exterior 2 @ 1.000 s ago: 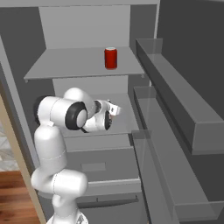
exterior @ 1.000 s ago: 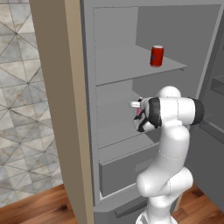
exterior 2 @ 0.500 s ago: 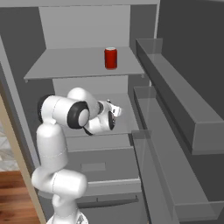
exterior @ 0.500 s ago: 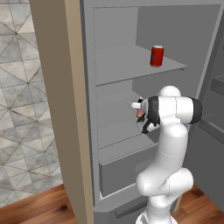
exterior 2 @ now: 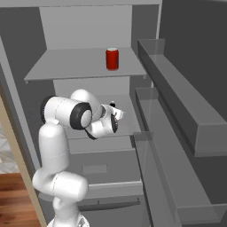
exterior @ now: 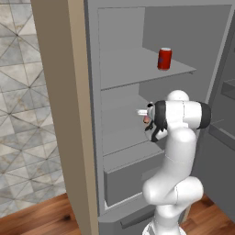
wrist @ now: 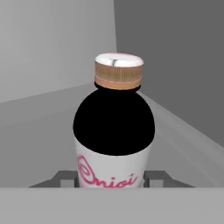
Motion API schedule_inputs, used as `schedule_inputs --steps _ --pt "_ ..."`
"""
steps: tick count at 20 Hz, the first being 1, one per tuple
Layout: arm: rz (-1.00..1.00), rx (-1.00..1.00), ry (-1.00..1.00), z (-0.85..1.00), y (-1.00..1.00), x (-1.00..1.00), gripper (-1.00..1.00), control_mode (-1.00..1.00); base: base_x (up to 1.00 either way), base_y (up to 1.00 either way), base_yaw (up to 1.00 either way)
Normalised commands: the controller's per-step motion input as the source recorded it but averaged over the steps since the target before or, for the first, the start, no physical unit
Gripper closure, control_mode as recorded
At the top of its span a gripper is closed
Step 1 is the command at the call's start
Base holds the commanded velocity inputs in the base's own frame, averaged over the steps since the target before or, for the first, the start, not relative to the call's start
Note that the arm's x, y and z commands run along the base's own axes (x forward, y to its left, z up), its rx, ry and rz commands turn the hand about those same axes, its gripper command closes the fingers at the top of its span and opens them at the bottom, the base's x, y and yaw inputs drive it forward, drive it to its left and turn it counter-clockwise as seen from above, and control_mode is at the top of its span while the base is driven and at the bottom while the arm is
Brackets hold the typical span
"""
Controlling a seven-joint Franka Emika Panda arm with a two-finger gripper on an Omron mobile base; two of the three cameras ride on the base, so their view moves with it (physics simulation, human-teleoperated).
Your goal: Open the fridge, grab two sodas, and place both sodas inside the bowl with ice on the dining counter.
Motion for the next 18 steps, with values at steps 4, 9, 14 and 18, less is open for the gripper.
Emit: schedule_inputs --steps 4,9,14,18 --pt "0.01 0.00 0.00 -0.01 0.00 0.00 1.00 -1.00 0.00 0.00 0.00" --pt "0.00 0.00 0.00 0.00 0.00 -0.01 1.00 -1.00 0.00 0.00 0.00" --pt "0.00 0.00 0.00 0.00 0.00 -0.06 1.00 -1.00 0.00 0.00 0.00" --pt "0.00 0.00 0.00 -0.06 0.00 -0.04 1.00 -1.00 0.00 0.00 0.00"
